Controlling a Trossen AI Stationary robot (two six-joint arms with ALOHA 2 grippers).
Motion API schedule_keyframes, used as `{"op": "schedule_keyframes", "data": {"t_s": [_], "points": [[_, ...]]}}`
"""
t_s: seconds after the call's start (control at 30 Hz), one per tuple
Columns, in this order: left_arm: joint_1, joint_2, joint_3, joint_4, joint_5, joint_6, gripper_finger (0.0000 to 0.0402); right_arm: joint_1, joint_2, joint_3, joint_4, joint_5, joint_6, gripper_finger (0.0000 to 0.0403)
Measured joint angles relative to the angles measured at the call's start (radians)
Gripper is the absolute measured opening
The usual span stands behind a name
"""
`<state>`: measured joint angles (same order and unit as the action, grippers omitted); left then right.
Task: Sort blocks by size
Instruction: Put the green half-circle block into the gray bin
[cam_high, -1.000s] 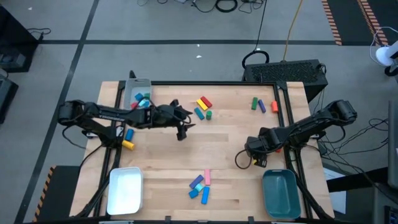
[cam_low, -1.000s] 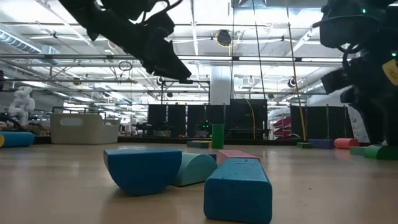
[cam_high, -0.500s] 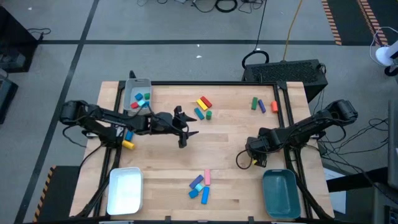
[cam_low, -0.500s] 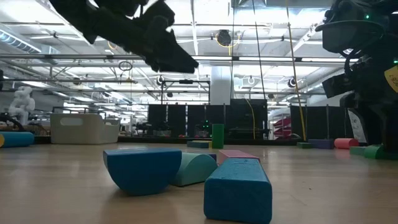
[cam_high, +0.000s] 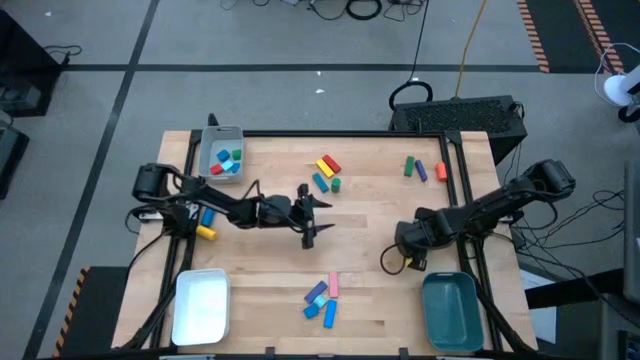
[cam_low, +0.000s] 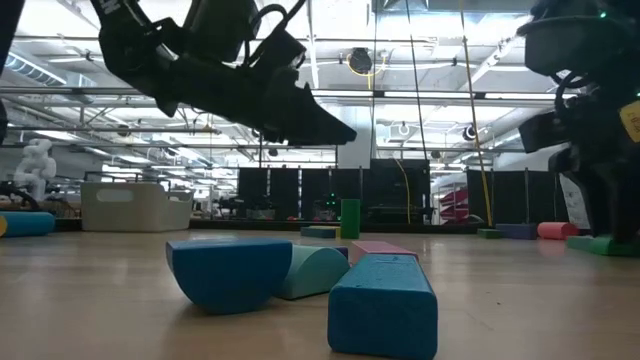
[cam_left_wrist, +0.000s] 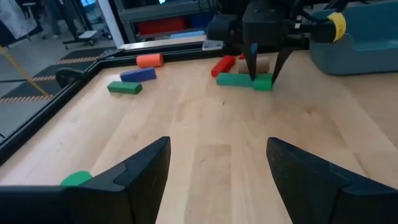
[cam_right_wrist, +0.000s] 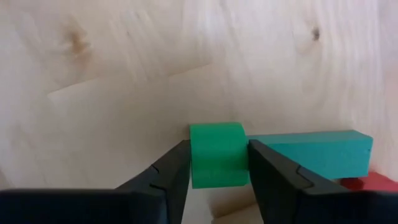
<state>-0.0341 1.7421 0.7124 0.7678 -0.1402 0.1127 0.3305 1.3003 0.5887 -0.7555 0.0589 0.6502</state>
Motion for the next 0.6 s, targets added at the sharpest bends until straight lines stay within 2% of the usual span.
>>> {"op": "schedule_keyframes", "data": {"t_s": [0.23, 0.6], "points": [[0.0, 0.003, 0.0, 0.017, 0.0, -0.001, 0.0267, 0.014, 0.0, -0.001, -0.003, 0.01, 0.008, 0.016], [-0.006, 0.003, 0.001, 0.011, 0.0, -0.051, 0.0267, 0.019, 0.002, -0.015, 0.011, 0.018, 0.045, 0.0118]]}}
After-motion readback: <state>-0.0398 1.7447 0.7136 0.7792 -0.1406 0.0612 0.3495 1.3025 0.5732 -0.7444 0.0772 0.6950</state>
